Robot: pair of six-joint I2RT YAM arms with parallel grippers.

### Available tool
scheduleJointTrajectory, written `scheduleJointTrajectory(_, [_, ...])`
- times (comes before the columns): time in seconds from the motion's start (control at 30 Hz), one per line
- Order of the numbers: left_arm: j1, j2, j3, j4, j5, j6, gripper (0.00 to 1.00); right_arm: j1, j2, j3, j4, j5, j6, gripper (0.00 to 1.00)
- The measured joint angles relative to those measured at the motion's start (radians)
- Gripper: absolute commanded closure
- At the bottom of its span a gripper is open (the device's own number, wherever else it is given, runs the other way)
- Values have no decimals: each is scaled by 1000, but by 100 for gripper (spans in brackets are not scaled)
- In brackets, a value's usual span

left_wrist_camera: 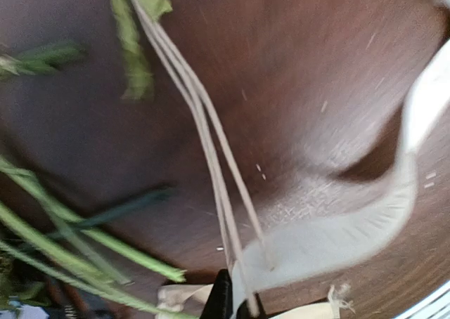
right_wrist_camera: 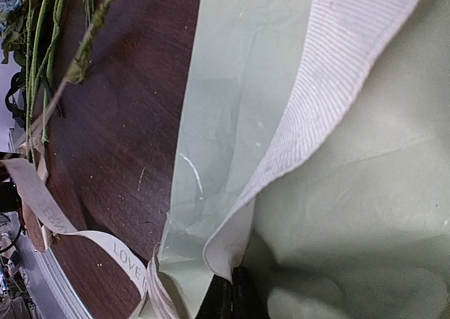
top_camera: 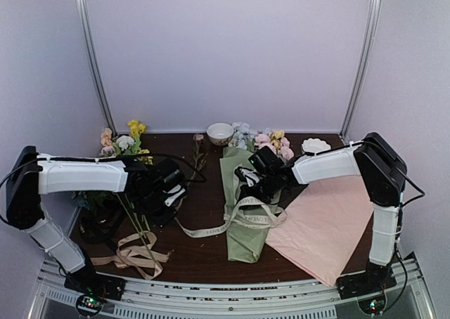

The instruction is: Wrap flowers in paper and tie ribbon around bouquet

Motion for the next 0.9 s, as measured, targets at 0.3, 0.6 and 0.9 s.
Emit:
scheduleJointTrajectory(0.3, [-85, -462, 32, 201, -36, 150, 100, -19, 0, 69, -69, -4, -26, 100])
scheduleJointTrajectory(0.6, [-176, -545, 47, 432, 191, 340, 100, -34, -3, 214, -105, -5, -52, 100])
scheduleJointTrajectory(0.9, [115, -552, 32, 279, -54, 114, 100, -34, -12, 238, -117, -5, -56, 100])
